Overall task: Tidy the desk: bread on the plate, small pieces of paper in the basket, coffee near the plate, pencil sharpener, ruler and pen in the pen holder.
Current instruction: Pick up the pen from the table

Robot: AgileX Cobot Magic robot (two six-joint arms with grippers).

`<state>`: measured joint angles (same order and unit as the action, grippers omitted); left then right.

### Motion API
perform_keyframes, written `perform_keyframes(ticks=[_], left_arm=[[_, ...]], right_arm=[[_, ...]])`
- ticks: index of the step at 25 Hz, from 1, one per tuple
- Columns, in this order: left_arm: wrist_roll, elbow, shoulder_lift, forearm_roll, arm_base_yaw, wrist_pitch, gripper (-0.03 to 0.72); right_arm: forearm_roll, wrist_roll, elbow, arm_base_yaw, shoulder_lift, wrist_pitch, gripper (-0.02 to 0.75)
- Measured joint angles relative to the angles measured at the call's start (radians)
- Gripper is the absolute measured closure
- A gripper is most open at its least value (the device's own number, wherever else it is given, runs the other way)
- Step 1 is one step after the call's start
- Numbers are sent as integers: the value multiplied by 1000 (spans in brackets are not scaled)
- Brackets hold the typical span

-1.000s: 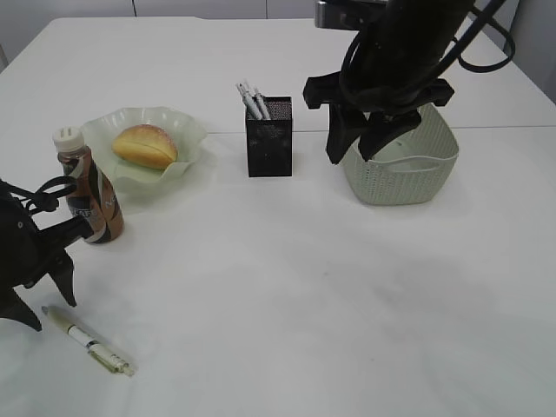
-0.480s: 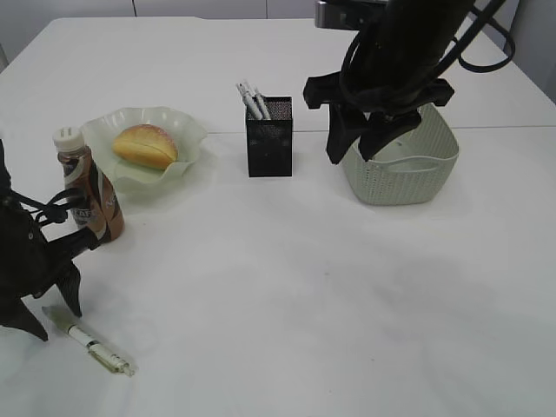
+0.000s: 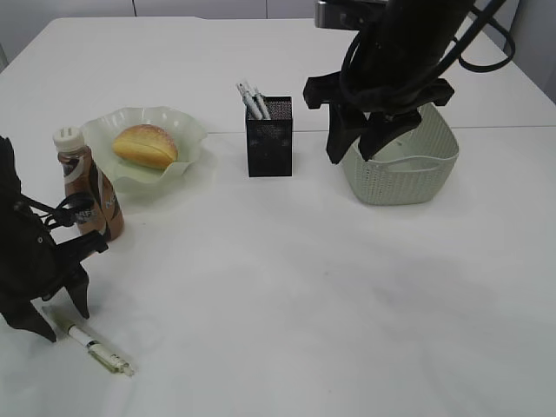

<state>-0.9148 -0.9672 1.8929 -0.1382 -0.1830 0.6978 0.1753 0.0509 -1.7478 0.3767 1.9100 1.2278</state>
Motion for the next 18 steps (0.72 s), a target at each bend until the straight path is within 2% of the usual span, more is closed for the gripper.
perform_keyframes(ticks=[18], left_arm=[[0,-11,34,0,-11,6,381]], right_arm=[[0,-2,-2,0,0,0,391]])
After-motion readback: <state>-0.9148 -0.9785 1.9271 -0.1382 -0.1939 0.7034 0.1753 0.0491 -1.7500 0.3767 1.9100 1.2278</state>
